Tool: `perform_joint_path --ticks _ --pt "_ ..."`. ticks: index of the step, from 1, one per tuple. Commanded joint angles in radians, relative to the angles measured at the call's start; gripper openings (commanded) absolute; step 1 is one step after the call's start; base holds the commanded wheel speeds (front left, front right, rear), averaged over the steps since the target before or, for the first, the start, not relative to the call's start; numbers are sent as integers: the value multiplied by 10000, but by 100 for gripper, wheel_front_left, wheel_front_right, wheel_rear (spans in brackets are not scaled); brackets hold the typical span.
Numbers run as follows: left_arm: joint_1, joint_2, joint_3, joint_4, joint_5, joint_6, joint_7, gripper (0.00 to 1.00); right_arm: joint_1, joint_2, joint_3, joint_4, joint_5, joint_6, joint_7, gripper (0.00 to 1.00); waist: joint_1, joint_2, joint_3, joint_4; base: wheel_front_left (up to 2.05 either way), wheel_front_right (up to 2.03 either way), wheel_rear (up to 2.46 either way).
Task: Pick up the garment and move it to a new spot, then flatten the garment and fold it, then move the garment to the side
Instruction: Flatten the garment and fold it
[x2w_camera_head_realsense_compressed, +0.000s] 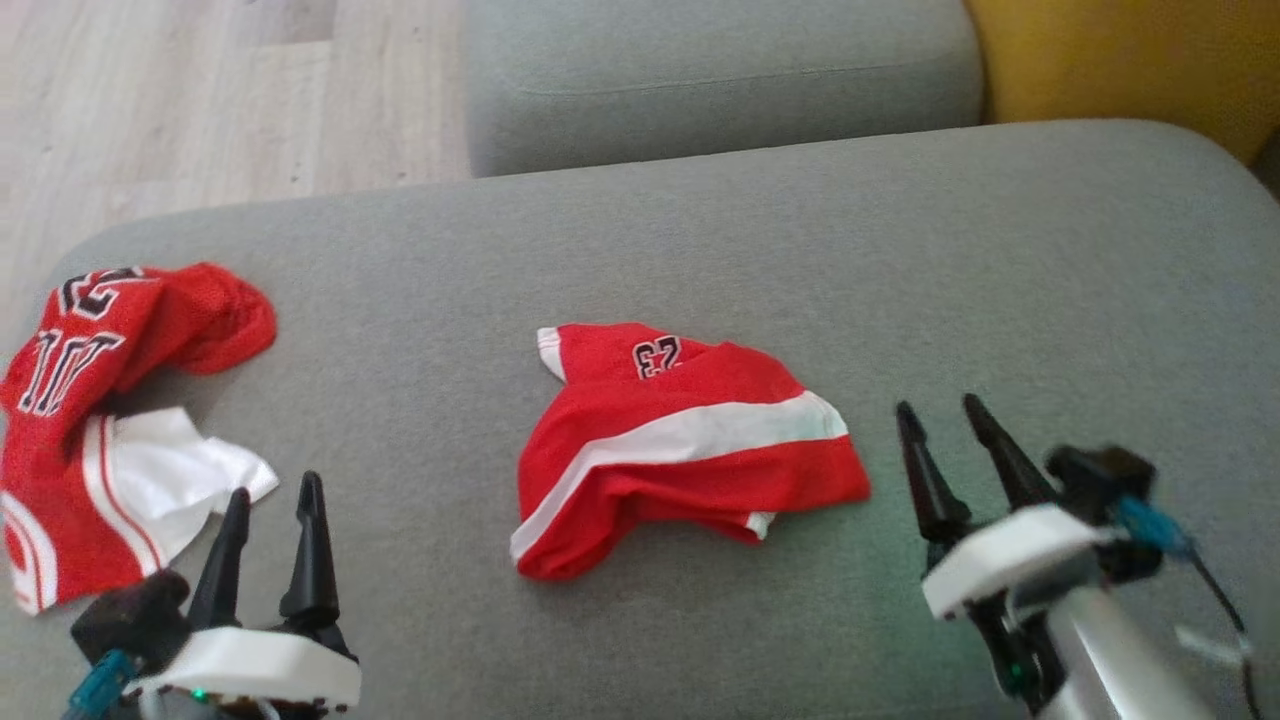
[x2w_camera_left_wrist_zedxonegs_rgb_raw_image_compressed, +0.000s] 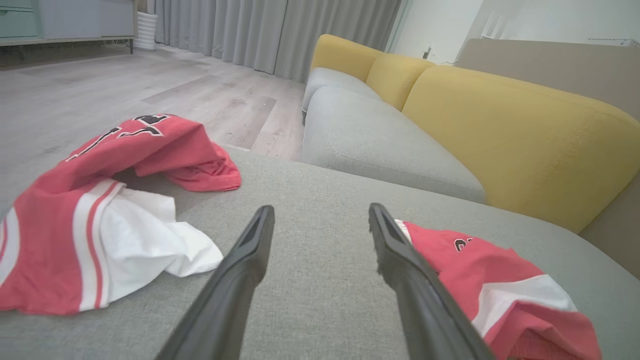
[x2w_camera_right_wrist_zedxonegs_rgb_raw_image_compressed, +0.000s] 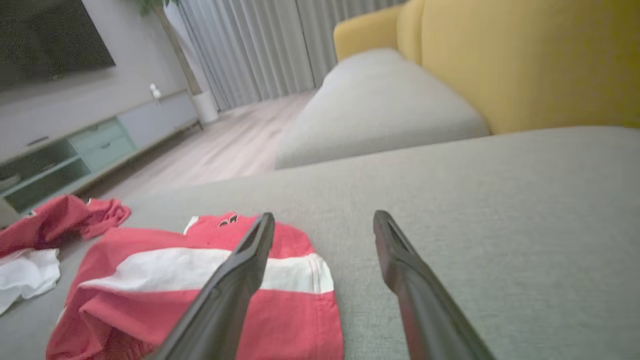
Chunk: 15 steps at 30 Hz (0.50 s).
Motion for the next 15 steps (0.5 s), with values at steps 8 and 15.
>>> perform_joint_path --ticks 8,15 --pt "-645 -207 385 -198 251 -269 -122 100 -2461 -253 459 2234 953 -7 2752 100 0 0 248 1185 0 0 0" --pt "-708 -264 508 -25 299 -390 -122 100 -3510 -182 61 4309 977 -7 4643 100 0 0 527 1928 0 0 0"
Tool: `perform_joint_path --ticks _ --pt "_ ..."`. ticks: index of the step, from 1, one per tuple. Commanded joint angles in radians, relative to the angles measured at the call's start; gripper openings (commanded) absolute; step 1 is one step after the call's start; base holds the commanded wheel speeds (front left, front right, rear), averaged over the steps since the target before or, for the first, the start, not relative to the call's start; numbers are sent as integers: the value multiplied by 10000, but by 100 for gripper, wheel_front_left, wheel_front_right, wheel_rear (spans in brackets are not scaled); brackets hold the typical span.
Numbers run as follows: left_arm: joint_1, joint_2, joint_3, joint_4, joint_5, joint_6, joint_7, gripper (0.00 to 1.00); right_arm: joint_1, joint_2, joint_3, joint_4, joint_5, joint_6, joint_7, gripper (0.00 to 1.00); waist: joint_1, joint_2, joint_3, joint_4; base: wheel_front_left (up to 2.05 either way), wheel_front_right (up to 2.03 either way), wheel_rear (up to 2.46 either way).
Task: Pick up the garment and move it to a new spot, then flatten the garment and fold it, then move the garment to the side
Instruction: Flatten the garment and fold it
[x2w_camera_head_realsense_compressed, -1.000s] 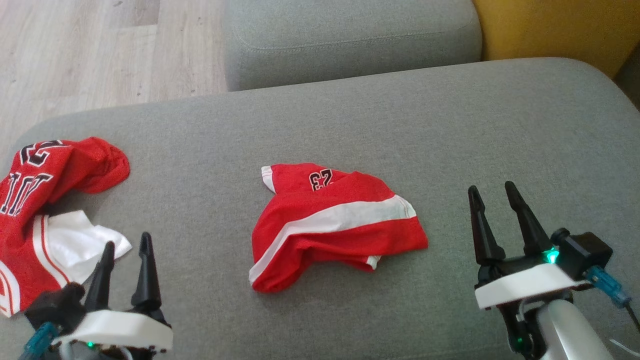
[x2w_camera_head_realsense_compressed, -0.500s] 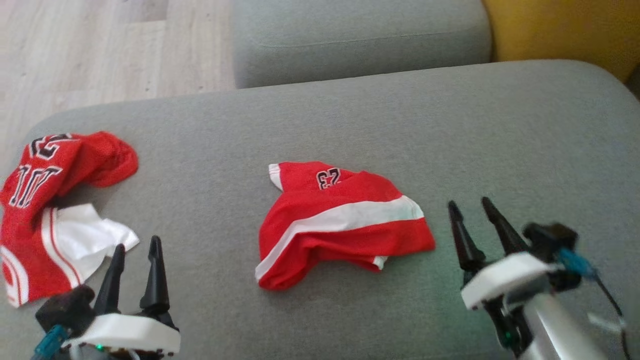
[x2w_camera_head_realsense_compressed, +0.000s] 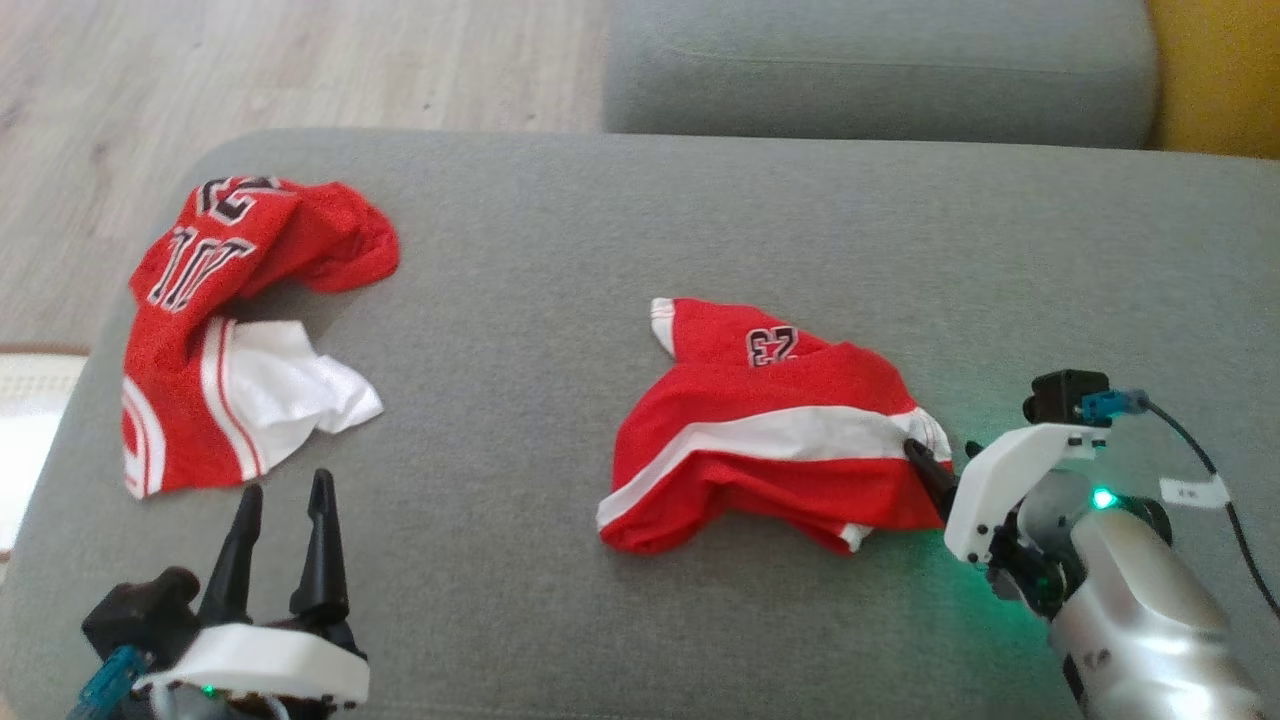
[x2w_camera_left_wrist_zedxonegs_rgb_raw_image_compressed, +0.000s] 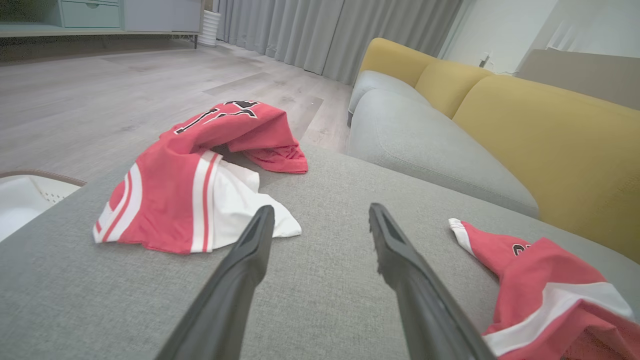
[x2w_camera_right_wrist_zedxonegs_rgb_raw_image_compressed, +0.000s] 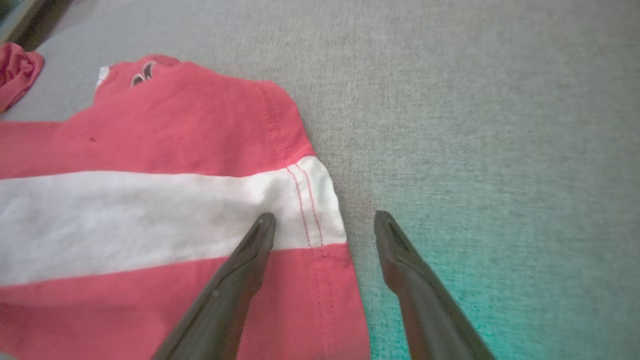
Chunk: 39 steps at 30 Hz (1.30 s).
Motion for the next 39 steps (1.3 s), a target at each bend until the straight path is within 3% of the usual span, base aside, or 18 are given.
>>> perform_joint_path --ticks 1,4,5,6,7,8,9,15,21,22,23,24,31,39 --pt "-613 8 441 -257 81 -45 -120 100 -714 44 42 132 22 -7 341 100 0 0 184 338 0 0 0" --pt "-663 -12 481 -205 101 -100 -120 100 -876 161 66 705 214 -7 1019 100 0 0 205 461 0 0 0" --pt "-680 -6 510 -166 98 -129 -120 100 -912 177 99 847 256 -7 1195 92 0 0 208 477 0 0 0" --pt "-699 -6 538 -128 98 -151 -120 100 -949 170 136 942 270 -7 1282 65 0 0 207 483 0 0 0" --pt "-699 -6 538 -128 98 -151 -120 100 -949 170 136 942 270 -7 1282 65 0 0 207 483 0 0 0" --pt "-712 -10 569 -94 101 -164 -120 100 -984 161 172 976 286 -7 1274 7 0 0 199 475 0 0 0" --pt "-715 -15 606 -69 106 -170 -120 100 -1019 134 174 968 305 -7 1159 0 0 0 186 448 0 0 0" --pt "-612 -122 727 0 199 -255 -120 100 -1233 -485 -67 649 48 -7 -322 0 0 0 16 -11 0 0 0" --pt "-490 -303 664 37 291 -325 -120 100 -970 -1034 -410 536 -445 -7 -549 0 0 0 45 -396 0 0 0" --pt "-493 -321 682 44 300 -327 -120 100 -889 -1027 -446 518 -497 -7 -490 7 0 0 57 -453 0 0 0" --pt "-500 -337 705 50 306 -336 -120 100 -811 -977 -494 493 -504 -7 -418 40 0 0 73 -511 0 0 0" --pt "-509 -348 729 56 315 -344 -120 100 -748 -930 -542 466 -524 -7 -369 100 0 0 91 -570 0 0 0" --pt "-583 -362 978 -39 419 -412 -120 100 -463 -690 -823 -208 -857 -7 -733 100 0 0 7 -899 0 0 0" --pt "-448 -399 1037 -242 554 -574 -120 100 503 -250 -1362 -2864 -1242 -7 -2709 100 0 0 -276 -1252 0 0 0"
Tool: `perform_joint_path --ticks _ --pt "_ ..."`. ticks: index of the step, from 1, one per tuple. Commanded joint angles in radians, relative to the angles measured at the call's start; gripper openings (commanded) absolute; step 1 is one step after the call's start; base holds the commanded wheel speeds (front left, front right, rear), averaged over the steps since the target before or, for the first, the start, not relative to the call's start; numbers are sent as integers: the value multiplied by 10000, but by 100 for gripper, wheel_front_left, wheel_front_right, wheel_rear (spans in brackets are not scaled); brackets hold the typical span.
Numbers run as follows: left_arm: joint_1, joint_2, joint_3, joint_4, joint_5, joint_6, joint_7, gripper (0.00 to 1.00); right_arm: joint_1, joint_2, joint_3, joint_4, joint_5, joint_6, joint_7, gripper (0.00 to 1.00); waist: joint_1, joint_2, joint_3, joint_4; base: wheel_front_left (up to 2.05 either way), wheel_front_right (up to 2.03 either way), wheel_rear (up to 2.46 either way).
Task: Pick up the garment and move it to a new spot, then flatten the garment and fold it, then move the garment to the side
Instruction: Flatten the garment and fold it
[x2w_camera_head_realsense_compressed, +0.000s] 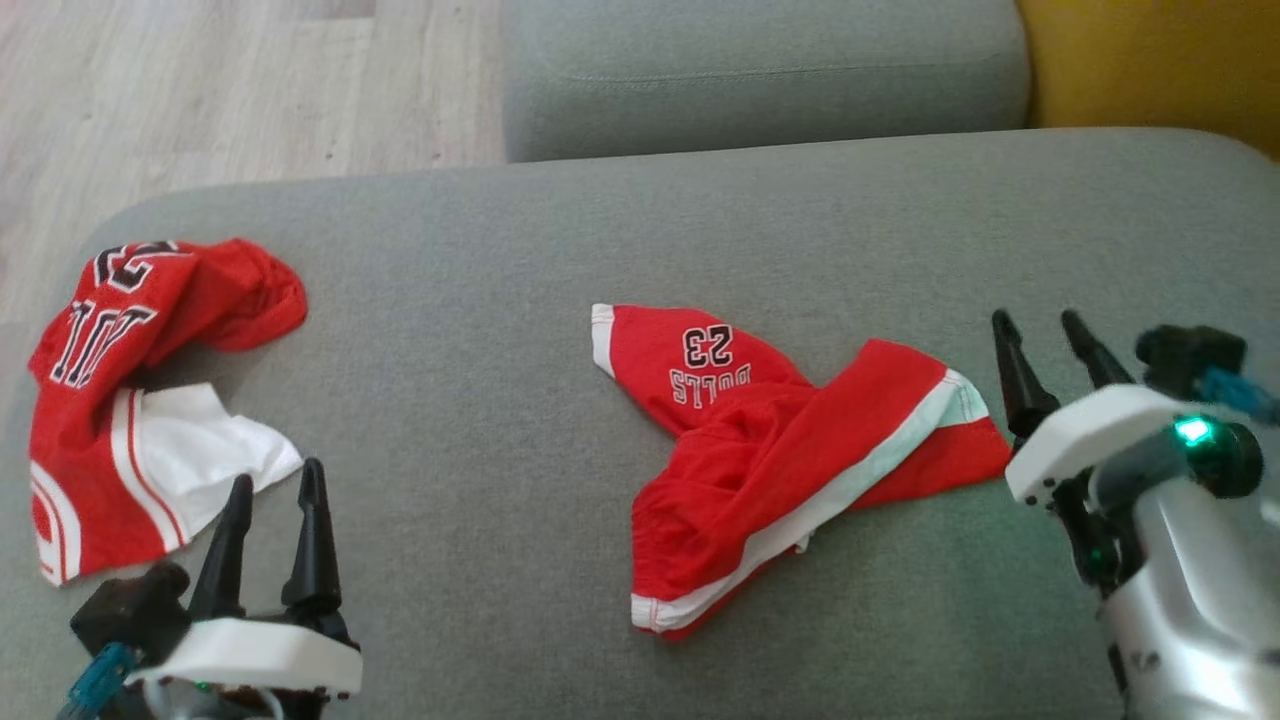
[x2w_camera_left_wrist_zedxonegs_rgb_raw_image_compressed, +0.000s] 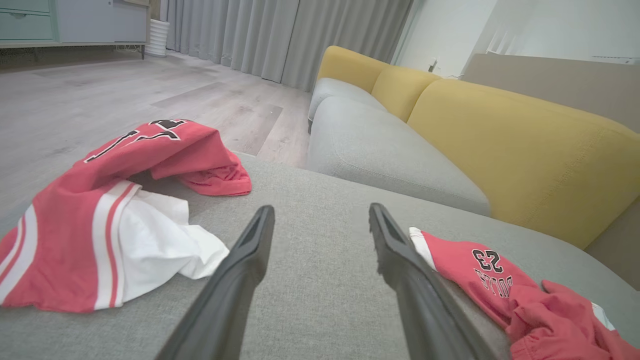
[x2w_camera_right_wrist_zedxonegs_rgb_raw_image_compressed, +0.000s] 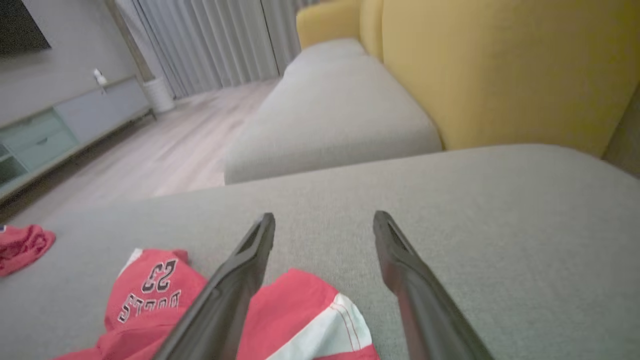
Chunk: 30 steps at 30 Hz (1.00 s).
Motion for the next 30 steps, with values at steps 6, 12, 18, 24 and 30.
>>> perform_joint_path --ticks 6,12,18,24,30 --pt "-312 6 127 -428 163 -153 -93 100 1168 446 31 -2042 -142 -7 -1339 100 0 0 -49 -208 0 0 0" --pt "-519 -106 -307 -579 -426 -377 804 100 1744 351 212 -2672 -67 -7 -2110 100 0 0 5 -308 0 0 0" --pt "-793 -86 -1970 -395 -1727 -774 4684 100 1936 252 275 -2961 -24 -7 -2349 100 0 0 85 -476 0 0 0" --pt "-1305 37 -3035 -225 -2742 -901 6562 100 1875 248 315 -3022 -49 -7 -2347 100 0 0 279 -690 0 0 0" --pt "-2138 134 -3503 532 -3226 -930 6692 100 1712 262 373 -3082 -80 -7 -2376 100 0 0 561 -1004 0 0 0"
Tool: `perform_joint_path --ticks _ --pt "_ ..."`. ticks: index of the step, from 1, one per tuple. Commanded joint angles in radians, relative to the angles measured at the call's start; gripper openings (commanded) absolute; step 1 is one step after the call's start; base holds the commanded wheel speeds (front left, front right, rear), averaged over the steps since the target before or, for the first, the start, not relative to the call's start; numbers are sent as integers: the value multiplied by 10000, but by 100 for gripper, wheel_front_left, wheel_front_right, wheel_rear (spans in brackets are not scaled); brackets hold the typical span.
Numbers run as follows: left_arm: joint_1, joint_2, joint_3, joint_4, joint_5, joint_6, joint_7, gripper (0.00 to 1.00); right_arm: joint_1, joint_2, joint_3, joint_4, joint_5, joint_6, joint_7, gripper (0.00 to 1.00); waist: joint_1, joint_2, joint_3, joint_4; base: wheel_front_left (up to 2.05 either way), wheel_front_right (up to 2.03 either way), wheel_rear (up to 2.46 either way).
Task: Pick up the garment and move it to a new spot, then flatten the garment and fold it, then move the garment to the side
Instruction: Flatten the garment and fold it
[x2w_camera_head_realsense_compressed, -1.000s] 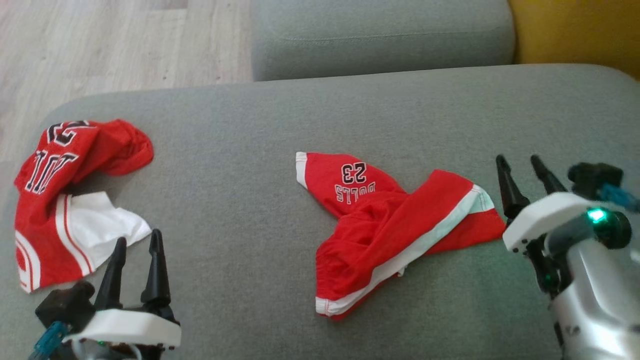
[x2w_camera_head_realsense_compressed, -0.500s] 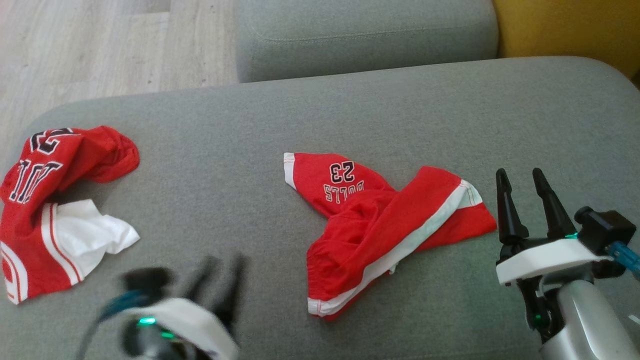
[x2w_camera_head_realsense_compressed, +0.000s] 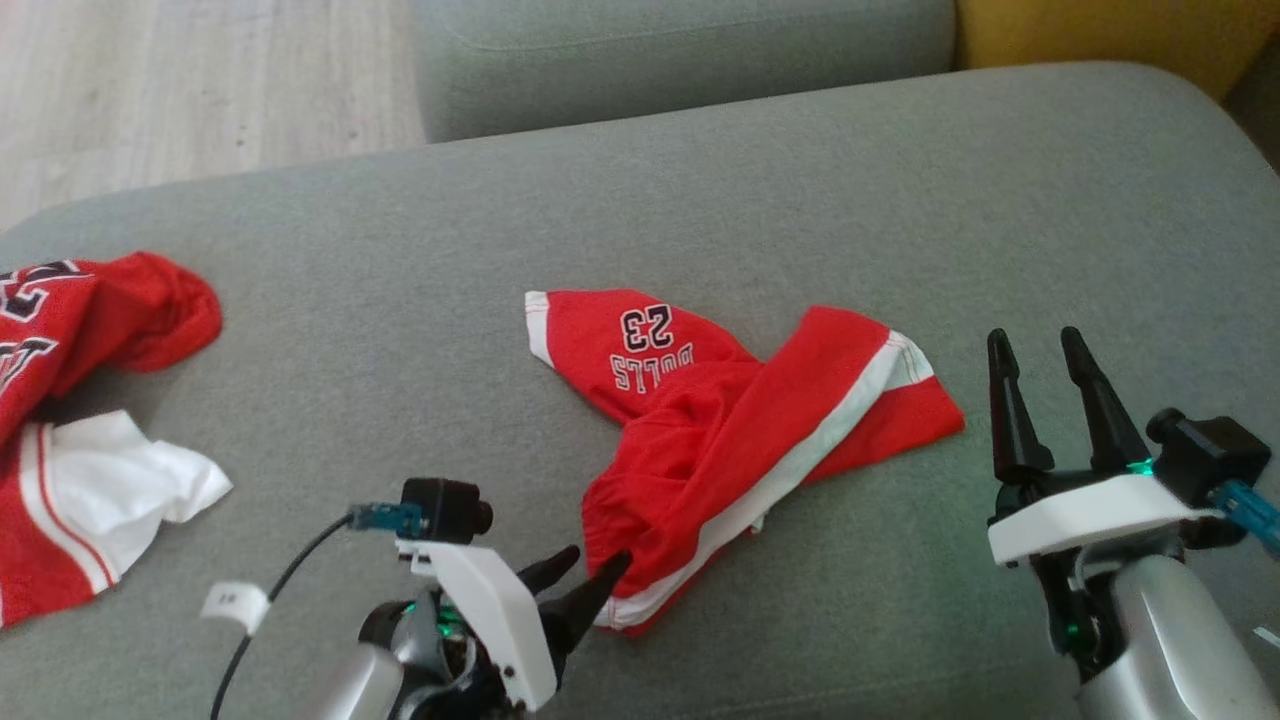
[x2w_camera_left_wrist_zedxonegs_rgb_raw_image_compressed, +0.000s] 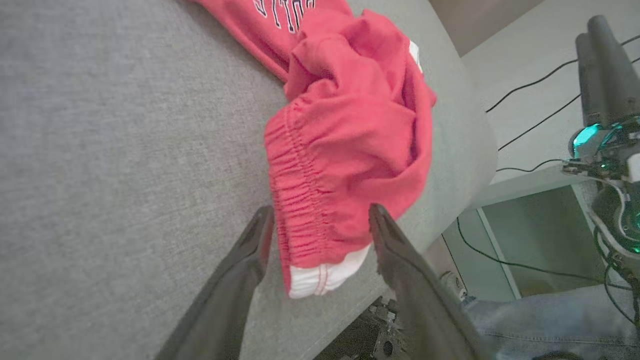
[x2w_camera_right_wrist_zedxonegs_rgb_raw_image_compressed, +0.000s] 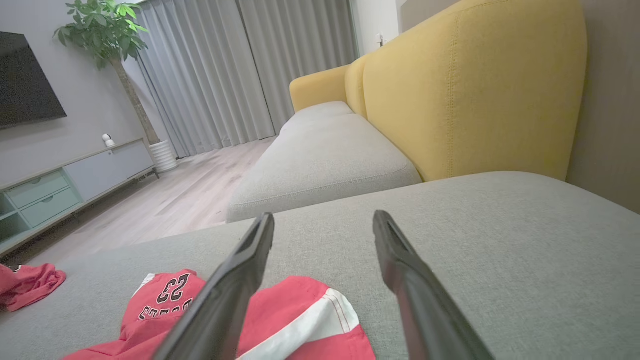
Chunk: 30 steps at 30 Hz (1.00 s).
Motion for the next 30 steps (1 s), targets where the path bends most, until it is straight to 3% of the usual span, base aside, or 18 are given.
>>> perform_joint_path --ticks 1,7,8,9,10,16,25,30 --pt "-703 164 211 -18 -135 -61 7 100 -392 -129 233 -358 -42 -7 -93 100 0 0 121 -149 0 0 0" --pt "-1326 455 -478 977 -630 -65 -169 100 -486 -94 187 -263 -68 -7 -90 100 0 0 241 -362 0 0 0" --pt "-1391 472 -551 1055 -784 -65 -280 70 -496 -82 181 -247 -73 -7 -99 100 0 0 241 -386 0 0 0" --pt "-1453 496 -613 1114 -924 -65 -405 25 -499 -69 172 -234 -73 -7 -109 100 0 0 241 -400 0 0 0" --pt "-1515 531 -666 1168 -1044 -65 -533 0 -494 -59 158 -221 -75 -7 -119 100 0 0 241 -405 0 0 0" --pt "-1859 1112 -836 1114 -1685 -66 -1006 0 -453 7 112 -103 -80 -7 -155 100 0 0 143 -361 0 0 0" --pt "-2514 2897 6 1065 -3430 -66 6 0 -481 95 133 15 -58 -7 -161 100 0 0 90 -310 0 0 0" --pt "-2770 3293 480 1835 -3834 -66 89 0 -548 146 238 62 -27 -7 -167 100 0 0 111 -421 0 0 0"
